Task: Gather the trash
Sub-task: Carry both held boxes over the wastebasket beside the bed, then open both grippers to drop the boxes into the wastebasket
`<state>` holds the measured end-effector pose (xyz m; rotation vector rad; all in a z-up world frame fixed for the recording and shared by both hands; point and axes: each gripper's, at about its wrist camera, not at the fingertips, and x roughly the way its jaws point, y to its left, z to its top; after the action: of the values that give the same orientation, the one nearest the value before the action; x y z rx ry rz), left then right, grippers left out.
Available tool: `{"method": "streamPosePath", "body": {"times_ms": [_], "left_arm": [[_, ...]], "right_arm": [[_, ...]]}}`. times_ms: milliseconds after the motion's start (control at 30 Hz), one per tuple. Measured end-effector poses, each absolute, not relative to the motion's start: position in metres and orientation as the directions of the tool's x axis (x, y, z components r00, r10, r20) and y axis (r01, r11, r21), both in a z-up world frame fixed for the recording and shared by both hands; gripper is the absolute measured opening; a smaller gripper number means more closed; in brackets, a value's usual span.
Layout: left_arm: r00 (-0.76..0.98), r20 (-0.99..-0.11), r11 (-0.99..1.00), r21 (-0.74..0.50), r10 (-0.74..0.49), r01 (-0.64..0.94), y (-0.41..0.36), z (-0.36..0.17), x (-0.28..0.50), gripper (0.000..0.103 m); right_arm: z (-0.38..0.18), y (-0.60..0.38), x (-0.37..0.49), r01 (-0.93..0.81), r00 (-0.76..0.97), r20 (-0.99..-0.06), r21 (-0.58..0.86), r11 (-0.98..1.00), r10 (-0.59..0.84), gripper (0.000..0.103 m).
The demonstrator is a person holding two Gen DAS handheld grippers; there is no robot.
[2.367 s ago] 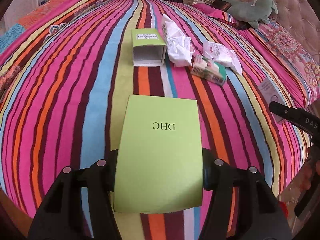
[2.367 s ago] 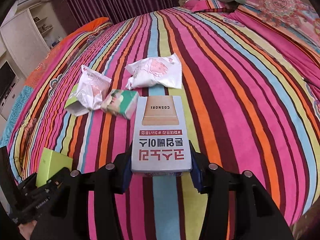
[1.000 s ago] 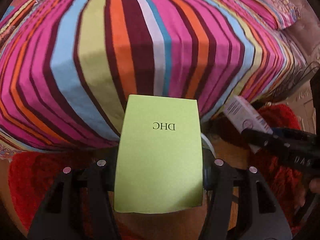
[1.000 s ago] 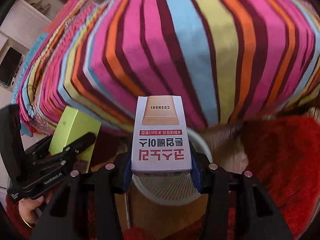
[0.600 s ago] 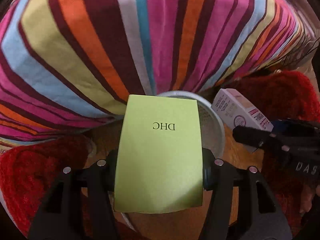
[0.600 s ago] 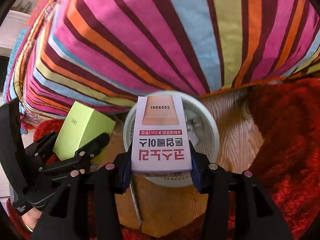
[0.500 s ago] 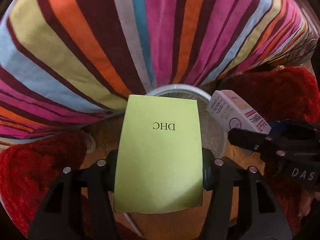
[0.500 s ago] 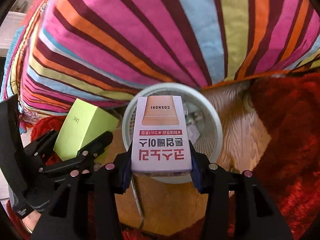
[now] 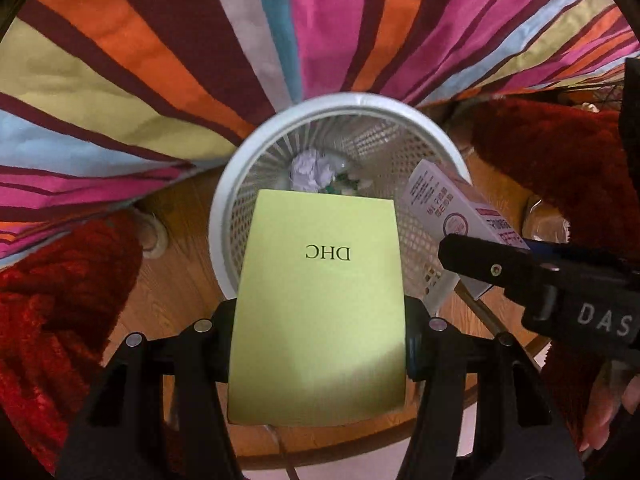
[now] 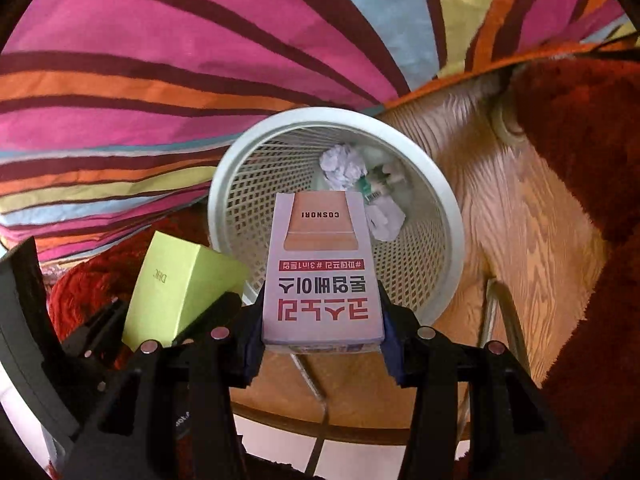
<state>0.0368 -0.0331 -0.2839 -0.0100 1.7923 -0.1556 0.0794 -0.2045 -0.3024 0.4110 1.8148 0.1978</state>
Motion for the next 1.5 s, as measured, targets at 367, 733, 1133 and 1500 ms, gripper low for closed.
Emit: {"method": "streamPosePath", "body": {"times_ms": [367, 733, 1133, 1500], "left_arm": [[-0.315, -0.945, 0.995, -0.099, -0.091, 0.009, -0.023, -0.323, 0.038, 0.057], [-0.34, -0.935, 0.995, -0.104, -0.1, -0.004, -0.018, -0.327, 0.034, 0.057], [-0.377, -0.92, 0.993, -0.119, -0.109, 0.003, -0.019, -0.332, 0.033, 0.064], [-0.37, -0.923, 0.994, -0.11, -0.101, 0.003, -0.023, -0.33, 0.032, 0.082]], "right_arm": [[-0.328, -0.198, 0.081, 0.186, -0.297, -0.89, 0.302, 0.935, 0.347, 0.046], [-0.34, -0.198, 0.082, 0.19, -0.323, -0.881, 0.297, 0.936, 0.345, 0.046], [-0.341, -0.193, 0.083, 0.16, -0.339, -0.88, 0.295, 0.942, 0.333, 0.05], [-0.339, -0.191, 0.087, 0.137, -0.322, -0.908, 0.235, 0.962, 0.267, 0.091]]}}
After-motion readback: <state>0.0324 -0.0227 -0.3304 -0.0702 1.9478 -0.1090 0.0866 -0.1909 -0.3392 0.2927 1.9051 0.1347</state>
